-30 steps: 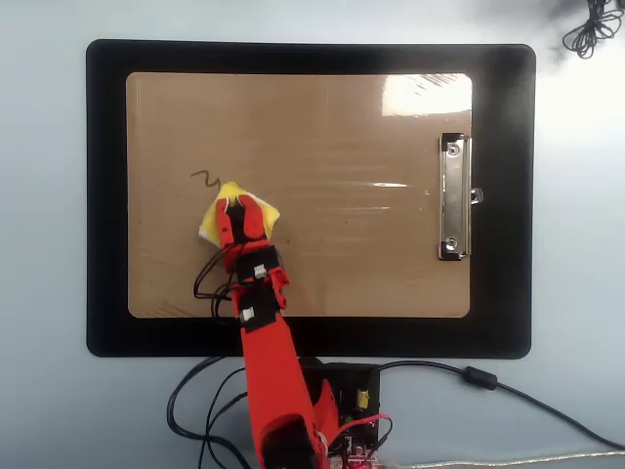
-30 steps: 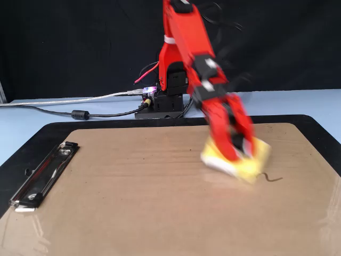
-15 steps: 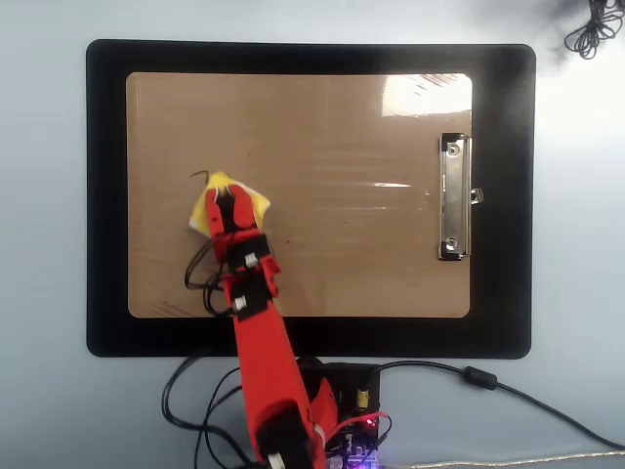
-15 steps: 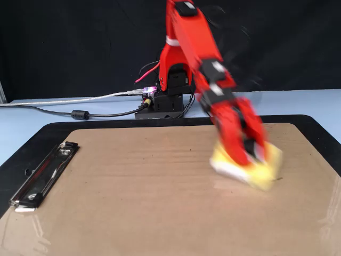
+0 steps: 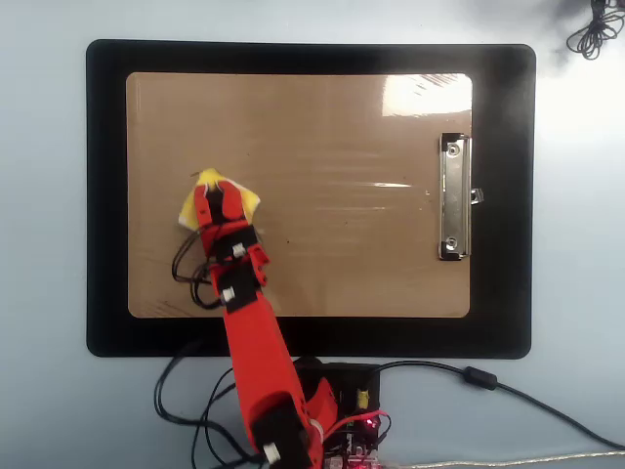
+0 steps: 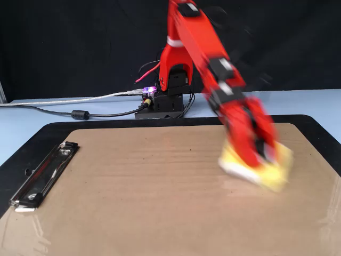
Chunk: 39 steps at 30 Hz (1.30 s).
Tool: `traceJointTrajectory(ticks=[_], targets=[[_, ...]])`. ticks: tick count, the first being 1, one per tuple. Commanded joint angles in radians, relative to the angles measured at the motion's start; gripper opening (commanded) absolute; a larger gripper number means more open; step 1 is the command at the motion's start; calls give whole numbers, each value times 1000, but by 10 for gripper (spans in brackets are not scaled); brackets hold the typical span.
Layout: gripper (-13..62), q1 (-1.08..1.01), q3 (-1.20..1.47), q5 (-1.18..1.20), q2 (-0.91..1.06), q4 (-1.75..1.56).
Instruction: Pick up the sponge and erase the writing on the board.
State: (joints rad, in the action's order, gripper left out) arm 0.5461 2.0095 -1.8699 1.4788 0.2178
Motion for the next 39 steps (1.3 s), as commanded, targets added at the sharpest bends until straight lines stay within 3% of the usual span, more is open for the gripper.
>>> traceJointTrajectory(ticks=[1,3,8,10,14,16,18,22,24,30,31,34,39], targets=[[-79,28,8,-41,112,81],[-79,37,-84,-43,-15,31],[-79,38,-584,-43,-603,-137],[-79,37,-531,-43,-555,-101],[-79,40,-103,-41,-83,-26],[-79,48,25,-43,44,-18],[-79,64,-40,-43,-40,-35],[-79,60,-420,-43,-468,-120],[-79,58,-540,-43,-551,-110],[-79,66,-26,-41,-48,-69],[-79,71,-23,-44,-51,-81],[-79,118,-186,-77,-301,-127],[-79,336,-117,-311,-135,-71]])
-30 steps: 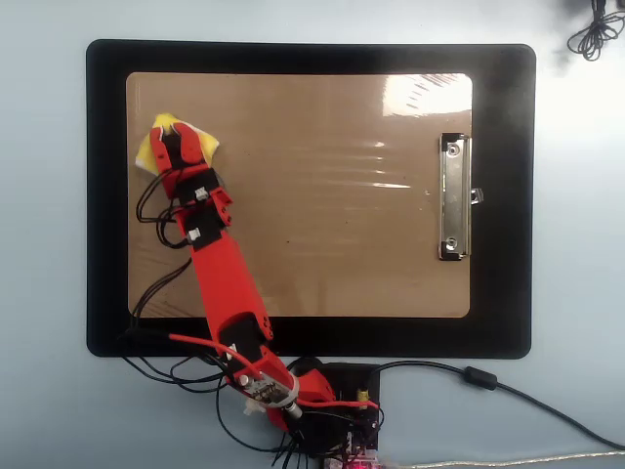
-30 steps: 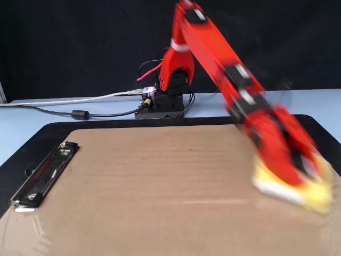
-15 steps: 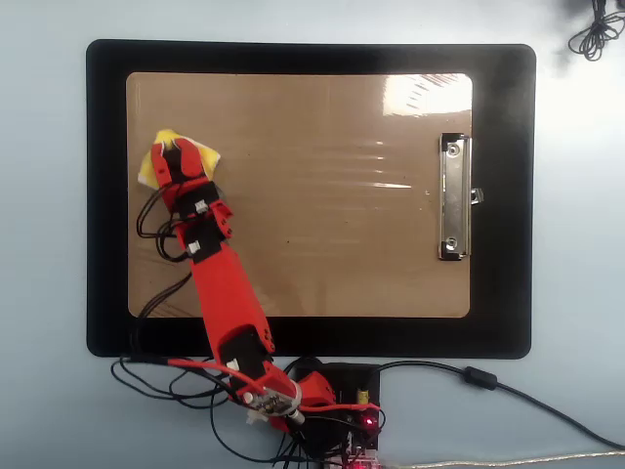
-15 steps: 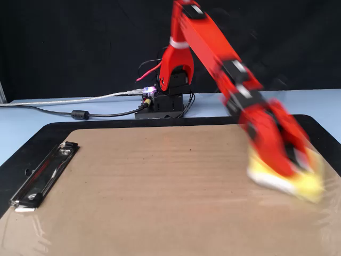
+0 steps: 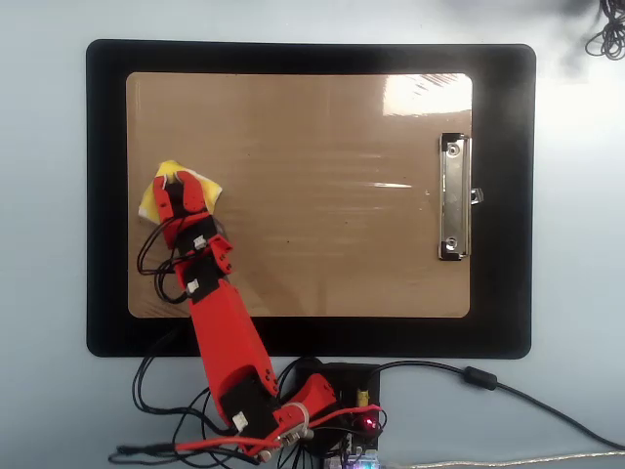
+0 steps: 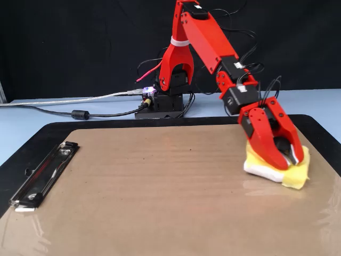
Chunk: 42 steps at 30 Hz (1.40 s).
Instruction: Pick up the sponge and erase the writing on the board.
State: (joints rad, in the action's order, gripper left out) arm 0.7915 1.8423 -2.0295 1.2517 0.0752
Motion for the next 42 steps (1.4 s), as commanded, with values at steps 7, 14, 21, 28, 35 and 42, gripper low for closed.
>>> traceJointTrajectory(ticks=[7,14,21,28,35,42], targets=[[-79,249,245,-267,336,224],[-79,245,313,-252,347,212],[257,253,313,-252,305,209],[339,252,299,-262,281,210],[342,249,192,-318,373,212],[337,192,160,-368,468,222]])
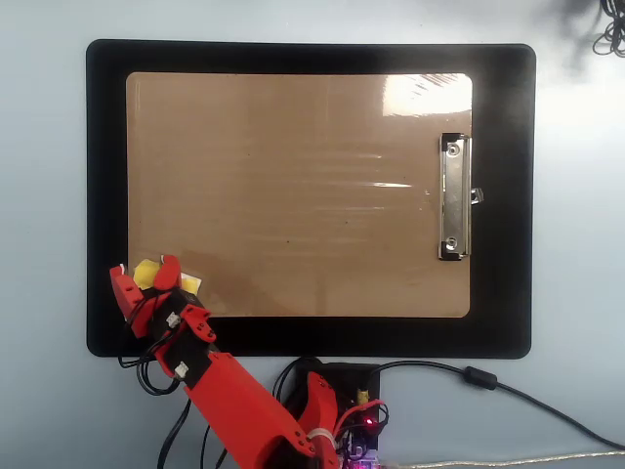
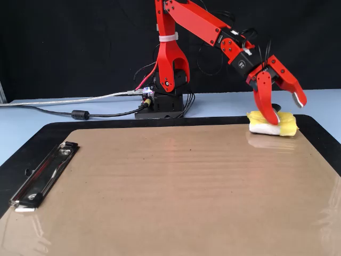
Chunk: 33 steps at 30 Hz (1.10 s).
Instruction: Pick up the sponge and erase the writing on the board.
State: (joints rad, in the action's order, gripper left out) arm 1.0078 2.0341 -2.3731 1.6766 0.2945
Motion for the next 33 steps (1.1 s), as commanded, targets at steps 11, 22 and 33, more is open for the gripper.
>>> traceJointTrajectory(ticks=[11,22,33], targets=[[331,-893,207,1124,407,532],[331,-968,250,1106,391,1094],[338,-956,295,897,391,1094]])
